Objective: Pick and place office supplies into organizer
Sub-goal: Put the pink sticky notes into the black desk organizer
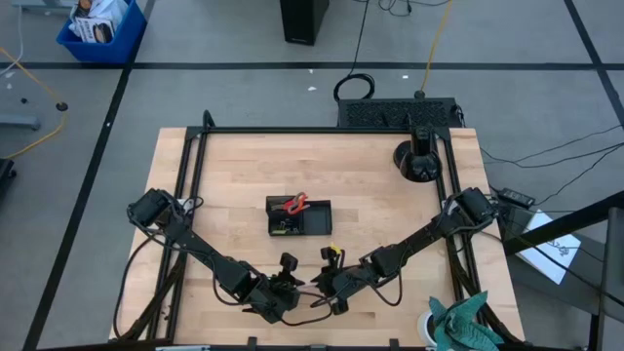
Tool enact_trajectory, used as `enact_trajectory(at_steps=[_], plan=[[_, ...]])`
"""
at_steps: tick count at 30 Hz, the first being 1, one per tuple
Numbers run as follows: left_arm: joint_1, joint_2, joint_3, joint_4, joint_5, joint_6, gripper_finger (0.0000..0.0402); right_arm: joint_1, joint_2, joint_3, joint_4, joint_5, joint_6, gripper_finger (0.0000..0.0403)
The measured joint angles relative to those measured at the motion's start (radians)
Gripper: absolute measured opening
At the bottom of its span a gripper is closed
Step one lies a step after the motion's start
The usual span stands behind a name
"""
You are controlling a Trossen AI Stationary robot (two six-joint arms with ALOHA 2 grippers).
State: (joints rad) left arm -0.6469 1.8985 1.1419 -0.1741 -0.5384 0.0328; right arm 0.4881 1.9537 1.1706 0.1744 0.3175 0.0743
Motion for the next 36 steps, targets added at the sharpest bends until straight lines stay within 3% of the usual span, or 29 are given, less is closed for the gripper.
enact_trajectory(at_steps=[16, 29, 36], plan=[[0.019, 0.0, -0.001, -0.008, -0.006, -0.016, 0.0005, 0.017, 0.0, -0.001, 0.105, -0.028, -0.032, 0.0095], [0.02, 0.001, 0.021, 0.018, -0.014, -0.01, 0.0009, 0.018, 0.0, 0.0, 0.039, 0.023, -0.012, 0.0051], [0.027, 0.001, 0.026, 0.004, -0.011, -0.015, 0.0006, 0.017, 0.0, 0.0, 0.024, 0.024, -0.015, 0.0007]])
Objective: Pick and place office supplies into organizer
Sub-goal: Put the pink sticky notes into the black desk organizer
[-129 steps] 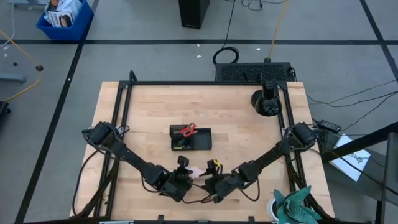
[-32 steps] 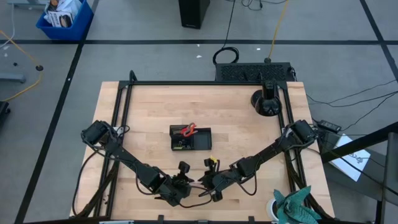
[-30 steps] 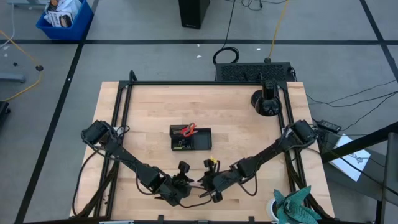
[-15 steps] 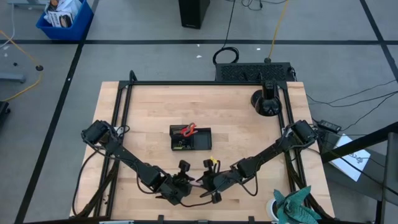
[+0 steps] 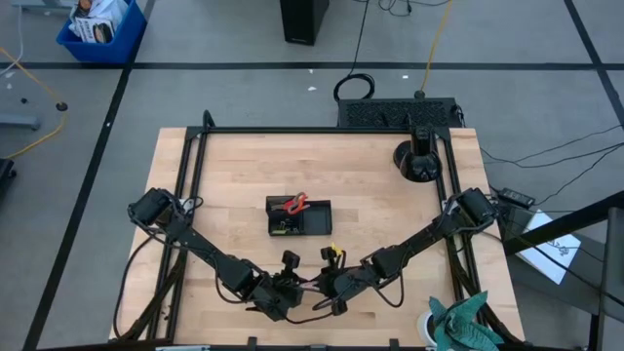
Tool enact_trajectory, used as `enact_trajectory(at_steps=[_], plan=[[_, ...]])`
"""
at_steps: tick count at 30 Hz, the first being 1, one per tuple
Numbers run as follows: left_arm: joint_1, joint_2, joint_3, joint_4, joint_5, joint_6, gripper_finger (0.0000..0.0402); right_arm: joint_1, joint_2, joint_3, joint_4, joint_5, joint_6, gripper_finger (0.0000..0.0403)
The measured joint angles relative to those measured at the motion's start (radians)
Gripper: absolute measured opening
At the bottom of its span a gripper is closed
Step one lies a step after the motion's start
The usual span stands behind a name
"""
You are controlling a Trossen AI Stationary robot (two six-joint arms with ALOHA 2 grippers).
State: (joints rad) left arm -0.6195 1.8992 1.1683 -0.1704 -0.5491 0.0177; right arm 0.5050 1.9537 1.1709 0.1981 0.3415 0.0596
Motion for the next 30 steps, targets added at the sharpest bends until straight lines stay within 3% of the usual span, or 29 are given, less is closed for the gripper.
enact_trajectory(at_steps=[8, 17, 21, 25, 30], plan=[[0.01, 0.0, 0.002, -0.033, 0.003, -0.024, 0.0005, 0.004, 0.0, 0.0, -0.002, 0.002, -0.015, 0.001], [0.031, 0.0, 0.003, -0.044, 0.011, -0.051, 0.0006, 0.02, 0.001, 0.0, -0.014, 0.0, -0.011, 0.0126], [0.032, 0.0, 0.002, -0.045, 0.006, -0.051, 0.001, 0.02, 0.001, 0.0, -0.025, 0.006, -0.001, 0.015], [0.033, 0.0, 0.002, -0.046, 0.002, -0.055, 0.0005, 0.02, 0.001, 0.0, -0.04, 0.024, 0.013, 0.0124], [0.033, 0.0, 0.001, -0.046, 0.012, -0.062, 0.0012, 0.005, 0.001, 0.0, -0.05, 0.02, 0.033, 0.0029]])
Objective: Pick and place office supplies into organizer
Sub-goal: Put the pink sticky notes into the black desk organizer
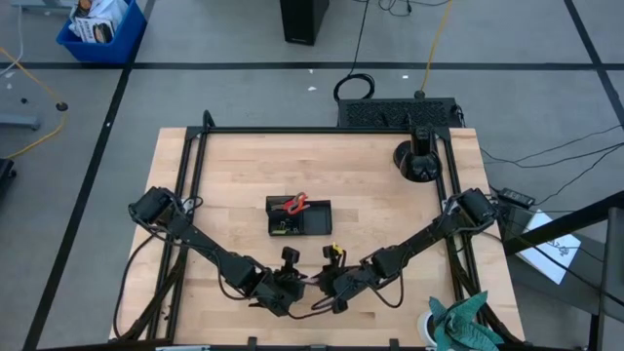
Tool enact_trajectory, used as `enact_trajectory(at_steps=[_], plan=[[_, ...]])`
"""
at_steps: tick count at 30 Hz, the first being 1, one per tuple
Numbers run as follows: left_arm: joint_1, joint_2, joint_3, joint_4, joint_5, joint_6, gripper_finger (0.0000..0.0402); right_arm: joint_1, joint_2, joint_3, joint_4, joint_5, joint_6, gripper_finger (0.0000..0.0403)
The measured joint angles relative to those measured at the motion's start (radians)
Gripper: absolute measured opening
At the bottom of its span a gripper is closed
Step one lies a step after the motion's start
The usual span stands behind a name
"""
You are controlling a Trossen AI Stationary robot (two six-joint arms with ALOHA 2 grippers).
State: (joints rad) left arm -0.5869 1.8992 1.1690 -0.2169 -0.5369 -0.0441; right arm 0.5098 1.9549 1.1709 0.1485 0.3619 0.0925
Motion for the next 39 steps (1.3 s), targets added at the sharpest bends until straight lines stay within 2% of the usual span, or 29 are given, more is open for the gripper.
enact_trajectory(at_steps=[2, 7, 12, 18, 22, 26, 28, 32, 39], plan=[[0.0, 0.0, 0.0, 0.002, 0.011, 0.0, 0.0006, 0.0, 0.0, 0.0, -0.002, 0.001, -0.004, 0.001], [0.0, 0.0, 0.0, 0.002, 0.013, 0.017, 0.0019, 0.0, 0.0, 0.0, -0.003, 0.001, -0.003, 0.0005], [-0.007, -0.01, 0.0, -0.003, 0.013, 0.025, 0.0061, 0.0, 0.0, 0.0, -0.029, 0.001, -0.002, 0.0004], [-0.044, -0.096, 0.0, -0.041, -0.024, 0.03, 0.0129, 0.001, 0.0, 0.0, -0.095, 0.057, 0.0, 0.0002], [-0.08, -0.175, 0.0, -0.101, -0.07, -0.046, 0.0167, 0.001, 0.0, 0.0, -0.119, 0.137, -0.01, 0.0002], [-0.129, -0.228, 0.002, -0.185, -0.079, -0.229, 0.0182, 0.001, -0.008, 0.0, -0.167, 0.197, -0.035, 0.0001], [-0.155, -0.234, 0.002, -0.239, -0.081, -0.307, 0.0179, 0.001, -0.024, 0.0, -0.196, 0.257, -0.037, 0.0001], [-0.226, -0.23, -0.015, -0.304, -0.148, -0.399, 0.0152, 0.001, -0.075, 0.0, -0.244, 0.354, -0.054, 0.0001], [-0.285, -0.223, -0.077, -0.266, -0.196, -0.481, 0.0042, -0.029, -0.157, 0.0, -0.263, 0.406, -0.188, 0.0001]])
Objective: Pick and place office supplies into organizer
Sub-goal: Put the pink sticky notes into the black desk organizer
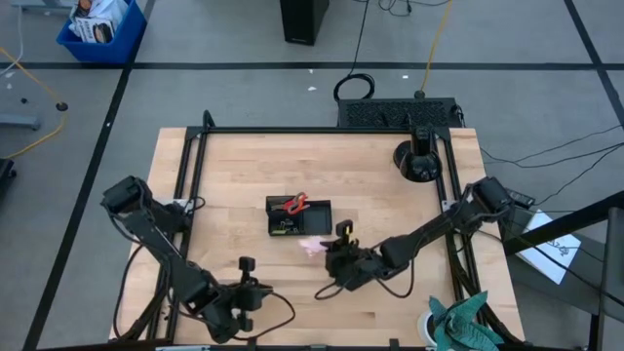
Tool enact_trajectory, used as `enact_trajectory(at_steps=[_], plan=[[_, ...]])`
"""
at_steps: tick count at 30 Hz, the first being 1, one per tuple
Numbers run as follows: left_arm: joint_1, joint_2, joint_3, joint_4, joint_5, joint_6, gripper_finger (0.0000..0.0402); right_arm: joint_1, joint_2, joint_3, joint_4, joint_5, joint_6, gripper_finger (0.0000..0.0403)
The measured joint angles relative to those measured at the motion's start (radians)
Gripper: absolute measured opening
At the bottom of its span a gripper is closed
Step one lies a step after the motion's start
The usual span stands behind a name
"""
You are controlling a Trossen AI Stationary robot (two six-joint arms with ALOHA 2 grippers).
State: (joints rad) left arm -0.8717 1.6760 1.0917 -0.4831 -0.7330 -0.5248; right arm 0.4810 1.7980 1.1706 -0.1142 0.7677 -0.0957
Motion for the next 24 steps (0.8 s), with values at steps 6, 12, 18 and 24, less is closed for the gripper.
enact_trajectory(at_steps=[6, 12, 18, 24], plan=[[-0.001, 0.0, -0.052, 0.091, 0.037, 0.033, 0.0014, -0.057, -0.006, 0.0, -0.014, -0.008, -0.12, 0.0], [0.001, 0.0, -0.07, 0.111, 0.051, 0.047, 0.0014, -0.13, 0.002, -0.001, -0.068, -0.005, -0.127, 0.0], [0.001, 0.0, -0.07, 0.113, 0.051, 0.06, 0.0008, -0.204, 0.001, 0.0, -0.083, -0.103, -0.124, 0.0], [0.001, 0.0, -0.07, 0.111, 0.051, 0.059, 0.0017, -0.252, 0.025, -0.001, -0.083, -0.147, -0.137, 0.0]])
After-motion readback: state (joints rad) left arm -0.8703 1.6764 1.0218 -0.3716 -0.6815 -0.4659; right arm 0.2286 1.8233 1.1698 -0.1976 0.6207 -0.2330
